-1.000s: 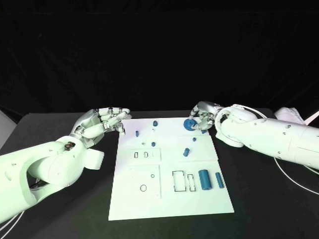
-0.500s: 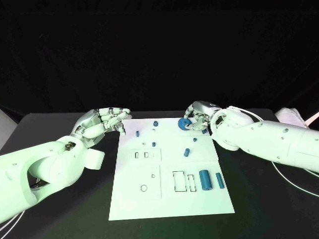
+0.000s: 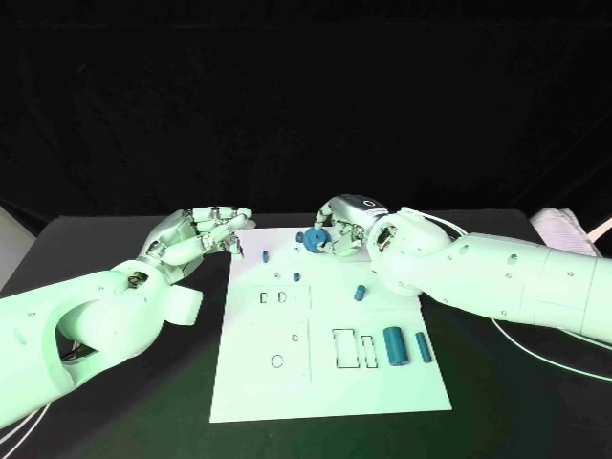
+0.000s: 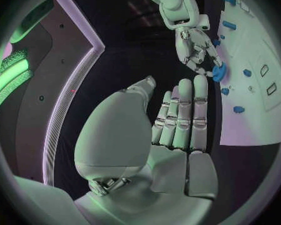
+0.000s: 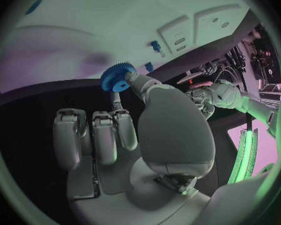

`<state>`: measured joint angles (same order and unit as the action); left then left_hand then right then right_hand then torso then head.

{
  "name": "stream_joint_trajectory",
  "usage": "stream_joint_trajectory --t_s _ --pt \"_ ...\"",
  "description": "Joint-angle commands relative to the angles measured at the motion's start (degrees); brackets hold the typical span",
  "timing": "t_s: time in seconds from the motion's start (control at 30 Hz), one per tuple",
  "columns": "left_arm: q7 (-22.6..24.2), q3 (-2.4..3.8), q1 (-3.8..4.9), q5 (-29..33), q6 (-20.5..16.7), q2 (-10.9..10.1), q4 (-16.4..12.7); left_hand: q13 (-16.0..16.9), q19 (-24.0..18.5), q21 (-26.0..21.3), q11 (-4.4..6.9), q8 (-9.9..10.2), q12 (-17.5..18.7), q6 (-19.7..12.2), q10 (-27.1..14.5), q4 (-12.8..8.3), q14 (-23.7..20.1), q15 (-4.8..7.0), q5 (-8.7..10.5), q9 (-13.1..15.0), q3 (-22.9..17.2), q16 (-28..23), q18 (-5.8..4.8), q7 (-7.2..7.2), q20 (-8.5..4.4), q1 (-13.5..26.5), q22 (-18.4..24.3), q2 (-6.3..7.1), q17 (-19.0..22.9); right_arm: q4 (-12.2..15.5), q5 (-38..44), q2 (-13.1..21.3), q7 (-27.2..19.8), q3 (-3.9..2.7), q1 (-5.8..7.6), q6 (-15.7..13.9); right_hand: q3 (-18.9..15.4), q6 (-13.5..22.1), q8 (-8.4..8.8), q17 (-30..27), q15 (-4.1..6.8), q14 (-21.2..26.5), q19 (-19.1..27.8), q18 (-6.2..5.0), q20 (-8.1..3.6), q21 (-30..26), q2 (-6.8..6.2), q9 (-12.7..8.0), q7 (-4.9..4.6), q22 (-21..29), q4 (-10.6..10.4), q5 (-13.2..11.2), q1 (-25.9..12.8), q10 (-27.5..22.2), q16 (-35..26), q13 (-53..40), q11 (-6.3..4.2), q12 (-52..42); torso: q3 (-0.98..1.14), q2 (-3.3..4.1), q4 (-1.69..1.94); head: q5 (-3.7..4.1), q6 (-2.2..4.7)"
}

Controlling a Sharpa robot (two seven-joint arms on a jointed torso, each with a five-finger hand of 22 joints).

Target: Assemble the parts on the task board

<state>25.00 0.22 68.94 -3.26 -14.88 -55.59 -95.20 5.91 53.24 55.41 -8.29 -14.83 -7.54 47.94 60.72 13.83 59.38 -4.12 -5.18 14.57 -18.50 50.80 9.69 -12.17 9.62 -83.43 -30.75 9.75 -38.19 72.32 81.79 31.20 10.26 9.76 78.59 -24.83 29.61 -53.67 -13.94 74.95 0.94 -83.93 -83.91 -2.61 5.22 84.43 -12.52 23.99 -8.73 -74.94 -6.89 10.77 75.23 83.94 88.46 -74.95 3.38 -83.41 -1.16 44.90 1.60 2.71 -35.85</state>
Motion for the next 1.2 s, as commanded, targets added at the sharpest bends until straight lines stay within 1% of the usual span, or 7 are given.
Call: stream_joint_trajectory --t_s 0.03,0.33,0.43,0.57,0.77,0.93,1.2 --pt "0.32 0.03 0.06 -0.16 0.54 0.14 -0.26 0.08 -0.48 0.38 -0.09 -0.01 -0.29 -0.42 -0.46 -0.25 -0.26 -0.10 0.06 0.08 0.02 -0.37 0.87 0.04 0.02 -0.23 -0.08 -0.46 -0.05 -0.53 3.54 -1.03 0.98 -0.02 -0.08 -1.04 0.12 -0.97 0.27 12.81 0.28 -5.50 -2.21 0.92 -0.29 0.25 0.13 0.47 0.84 -9.40 -0.09 -0.10 -0.45 1.27 -0.07 -8.80 -0.29 -0.19 -0.01 0.10 0.09 -0.01 -0.05" --pt "0.27 0.03 0.06 -0.16 0.54 0.21 -0.44 0.08 -0.48 0.38 -0.09 -0.01 -0.29 -0.42 -0.46 -0.25 -0.26 -0.10 0.06 0.08 0.02 -0.37 0.87 0.04 0.02 -0.23 -0.08 -0.46 -0.05 -2.82 4.46 -4.19 1.23 -0.02 -1.09 -0.97 0.19 -0.79 0.43 12.76 0.27 -5.49 -2.17 0.90 -0.28 0.20 0.03 0.42 0.81 -9.36 0.01 -0.16 -0.54 1.28 -0.11 -8.81 -0.27 -0.20 0.03 0.12 0.10 -0.08 -0.20" --pt "0.27 0.03 0.06 -0.16 0.55 0.26 -0.46 0.08 -0.48 0.38 -0.09 -0.01 -0.29 -0.42 -0.46 -0.25 -0.26 -0.10 0.06 0.08 0.02 -0.37 0.87 0.04 0.02 -0.23 -0.08 -0.46 -0.05 -3.40 4.54 -4.94 1.22 -0.02 -1.52 -0.80 0.19 -0.79 0.43 12.76 0.27 -5.49 -2.17 0.90 -0.28 0.20 0.03 0.42 0.81 -9.36 0.01 -0.16 -0.54 1.28 -0.11 -8.81 -0.27 -0.20 0.01 0.12 0.12 -0.21 -0.25" --pt "0.25 0.03 0.06 -0.16 0.54 0.29 -0.44 0.08 -0.48 0.38 -0.09 -0.01 -0.29 -0.42 -0.46 -0.25 -0.26 -0.10 0.06 0.08 0.02 -0.37 0.87 0.04 0.02 -0.23 -0.08 -0.46 -0.05 -3.88 4.63 -5.49 1.19 -0.01 -1.92 -0.50 0.23 -0.74 0.48 12.77 0.26 -5.49 -2.17 0.90 -0.28 0.20 0.02 0.41 0.80 -9.36 0.05 -0.16 -0.55 1.26 -0.10 -8.79 -0.27 -0.17 0.06 0.13 0.09 -0.36 -0.38" --pt "0.24 0.03 0.06 -0.16 0.55 0.31 -0.42 0.08 -0.48 0.38 -0.09 -0.01 -0.29 -0.42 -0.46 -0.25 -0.26 -0.10 0.06 0.08 0.02 -0.37 0.87 0.04 0.02 -0.23 -0.08 -0.46 -0.05 -4.41 4.87 -5.89 1.41 0.01 -2.15 -0.37 0.25 -0.72 0.50 12.75 0.26 -5.48 -2.19 0.91 -0.28 0.22 0.02 0.40 0.79 -9.38 0.06 -0.16 -0.56 1.29 -0.12 -8.82 -0.27 -0.20 0.05 0.05 -0.06 -0.64 -0.57" --pt "0.22 0.03 0.06 -0.16 0.57 0.35 -0.41 0.08 -0.48 0.38 -0.09 -0.01 -0.29 -0.42 -0.46 -0.25 -0.26 -0.10 0.06 0.08 0.02 -0.37 0.87 0.04 0.02 -0.23 -0.08 -0.46 -0.05 -4.78 5.12 -6.18 1.56 0.01 -2.20 -0.37 0.25 -0.72 0.50 12.75 0.26 -5.48 -2.19 0.91 -0.28 0.22 0.02 0.40 0.79 -9.38 0.06 -0.16 -0.56 1.29 -0.12 -8.82 -0.27 -0.20 0.06 0.04 0.03 -0.66 -0.61" --pt "0.19 0.03 0.06 -0.16 0.58 0.40 -0.33 0.08 -0.48 0.38 -0.09 -0.01 -0.29 -0.42 -0.46 -0.25 -0.26 -0.10 0.06 0.08 0.02 -0.37 0.87 0.04 0.02 -0.23 -0.08 -0.46 -0.05 -5.57 5.35 -6.84 1.77 0.01 -2.22 -0.20 0.30 -0.61 0.60 12.74 0.24 -5.48 -2.17 0.90 -0.27 0.19 -0.01 0.38 0.75 -9.36 0.12 -0.17 -0.63 1.24 -0.12 -8.77 -0.24 -0.14 0.06 0.08 -0.02 -0.73 -0.61"
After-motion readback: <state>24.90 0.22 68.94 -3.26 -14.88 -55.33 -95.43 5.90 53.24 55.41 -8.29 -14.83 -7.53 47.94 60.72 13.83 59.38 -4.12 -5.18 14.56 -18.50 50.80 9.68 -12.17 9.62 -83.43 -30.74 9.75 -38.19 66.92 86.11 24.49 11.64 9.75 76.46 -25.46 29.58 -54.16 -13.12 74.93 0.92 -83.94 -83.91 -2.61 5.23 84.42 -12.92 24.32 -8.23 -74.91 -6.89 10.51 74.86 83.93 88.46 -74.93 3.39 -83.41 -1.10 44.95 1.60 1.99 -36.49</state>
